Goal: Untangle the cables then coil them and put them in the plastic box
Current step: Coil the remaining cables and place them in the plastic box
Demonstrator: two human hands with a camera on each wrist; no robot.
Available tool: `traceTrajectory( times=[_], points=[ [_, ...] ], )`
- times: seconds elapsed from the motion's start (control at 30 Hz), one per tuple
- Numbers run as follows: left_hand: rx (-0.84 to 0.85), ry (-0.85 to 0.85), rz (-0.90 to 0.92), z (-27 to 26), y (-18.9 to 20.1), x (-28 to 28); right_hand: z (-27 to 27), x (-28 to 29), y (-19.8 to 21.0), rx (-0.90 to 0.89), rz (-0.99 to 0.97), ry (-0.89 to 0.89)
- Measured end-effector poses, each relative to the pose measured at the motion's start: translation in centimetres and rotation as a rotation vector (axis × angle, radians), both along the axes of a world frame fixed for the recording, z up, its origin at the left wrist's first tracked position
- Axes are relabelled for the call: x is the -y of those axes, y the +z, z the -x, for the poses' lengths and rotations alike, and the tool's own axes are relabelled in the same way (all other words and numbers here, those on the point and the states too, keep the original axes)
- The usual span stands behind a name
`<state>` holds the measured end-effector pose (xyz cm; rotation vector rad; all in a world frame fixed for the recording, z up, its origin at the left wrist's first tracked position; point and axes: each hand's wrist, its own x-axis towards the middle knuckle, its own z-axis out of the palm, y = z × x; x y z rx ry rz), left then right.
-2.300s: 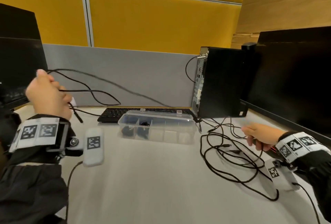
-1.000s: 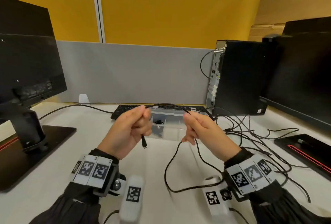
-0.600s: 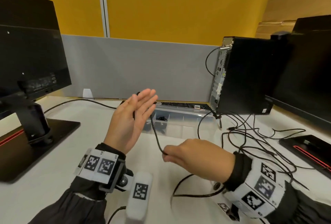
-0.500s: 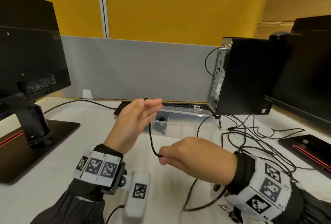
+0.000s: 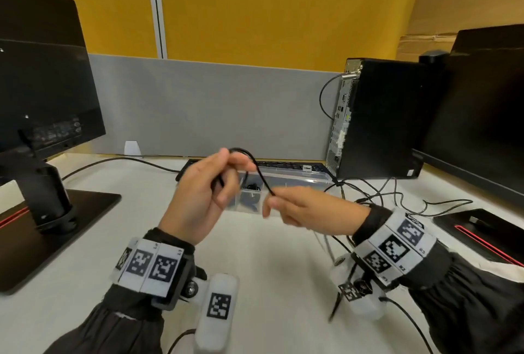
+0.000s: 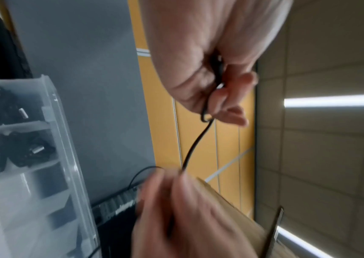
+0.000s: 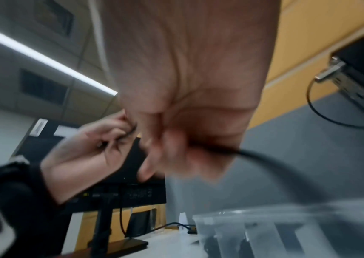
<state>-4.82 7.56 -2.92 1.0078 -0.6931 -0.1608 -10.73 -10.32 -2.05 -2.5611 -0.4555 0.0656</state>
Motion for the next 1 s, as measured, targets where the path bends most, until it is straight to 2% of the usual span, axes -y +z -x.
traceTrajectory(
  times=[0.07, 0.13, 0.23, 0.3, 0.33, 0.47, 0.53, 0.63, 0.7, 0.83, 0.93, 1.0],
  points=[
    [-0.129, 0.088, 0.125, -1.2, 0.1, -0.8, 0.4, 0.5, -0.6, -0.16, 0.027, 0.05],
    [-0.205, 0.172, 0.226, -2.2, 0.1, -1.7, 0.7, 1.4, -0.7, -0.176, 0.046, 0.012],
    [-0.268, 0.302, 0.36, -3.7, 0.1, -3.6, 1.3, 3.5, -0.3, -0.165, 0.269, -0.064],
    [-0.279, 0.395, 0.386, -4.7, -0.1, -4.6, 1.8, 4.6, -0.5, -0.294, 0.316, -0.028],
    [-0.284, 0.434, 0.384, -5.1, -0.2, -4.9, 2.1, 4.8, -0.8, -0.381, 0.251, 0.0],
    [-0.347, 0.503, 0.365, -5.9, -0.9, -5.3, 2.8, 5.2, -1.3, -0.598, -0.243, -0.009],
    [-0.366, 0.517, 0.356, -6.2, -1.0, -5.5, 3.1, 5.9, -1.0, -0.659, -0.303, 0.079],
    [-0.389, 0.556, 0.372, -6.3, -1.0, -5.5, 3.5, 6.4, -0.6, -0.739, -0.294, 0.282],
    [-0.403, 0.578, 0.386, -6.2, -1.0, -5.4, 3.9, 5.7, -0.6, -0.766, -0.202, 0.275],
    [-0.418, 0.559, 0.384, -6.2, -1.0, -5.1, 4.1, 2.6, -2.0, -0.658, 0.124, 0.077],
    [-0.41, 0.555, 0.363, -6.2, -1.1, -5.2, 3.7, 1.0, -3.7, -0.569, 0.322, 0.095],
    [-0.408, 0.547, 0.359, -6.1, -1.1, -5.3, 3.6, 1.3, -3.9, -0.563, 0.379, 0.074]
  ],
)
